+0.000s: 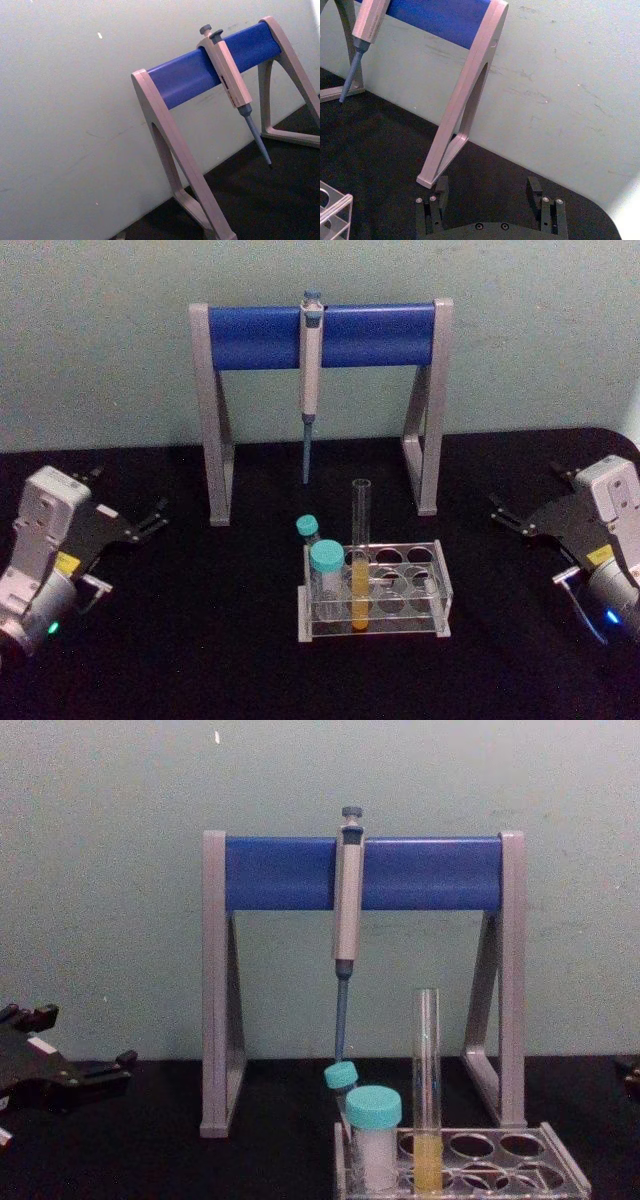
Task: Pick up the test tube from the test tube rack, shake it, then place it back into the test tube rack.
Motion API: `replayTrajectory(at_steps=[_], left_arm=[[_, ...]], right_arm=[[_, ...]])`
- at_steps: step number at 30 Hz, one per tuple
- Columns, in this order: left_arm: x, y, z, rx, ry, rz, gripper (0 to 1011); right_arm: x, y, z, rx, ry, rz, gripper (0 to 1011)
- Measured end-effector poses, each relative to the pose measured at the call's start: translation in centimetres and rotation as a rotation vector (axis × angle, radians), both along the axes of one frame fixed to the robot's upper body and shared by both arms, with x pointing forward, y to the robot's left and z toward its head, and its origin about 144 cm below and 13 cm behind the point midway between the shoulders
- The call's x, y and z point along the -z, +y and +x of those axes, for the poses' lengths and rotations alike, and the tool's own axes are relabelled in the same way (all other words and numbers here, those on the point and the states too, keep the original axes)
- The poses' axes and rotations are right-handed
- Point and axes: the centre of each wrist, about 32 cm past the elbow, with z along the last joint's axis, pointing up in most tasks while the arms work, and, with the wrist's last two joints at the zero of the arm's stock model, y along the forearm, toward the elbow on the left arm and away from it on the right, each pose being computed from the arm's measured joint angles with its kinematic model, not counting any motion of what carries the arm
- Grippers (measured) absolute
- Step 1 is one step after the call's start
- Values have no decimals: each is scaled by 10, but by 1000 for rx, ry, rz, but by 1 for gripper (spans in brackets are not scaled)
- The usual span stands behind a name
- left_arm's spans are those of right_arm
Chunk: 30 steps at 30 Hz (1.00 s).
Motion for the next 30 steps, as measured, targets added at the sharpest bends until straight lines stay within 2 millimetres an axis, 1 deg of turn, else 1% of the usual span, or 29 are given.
replayTrajectory(at_steps=[30], left_arm=[[0, 0, 0, 0, 0, 0, 1001]], right_arm=[[0, 0, 0, 0, 0, 0, 1000]])
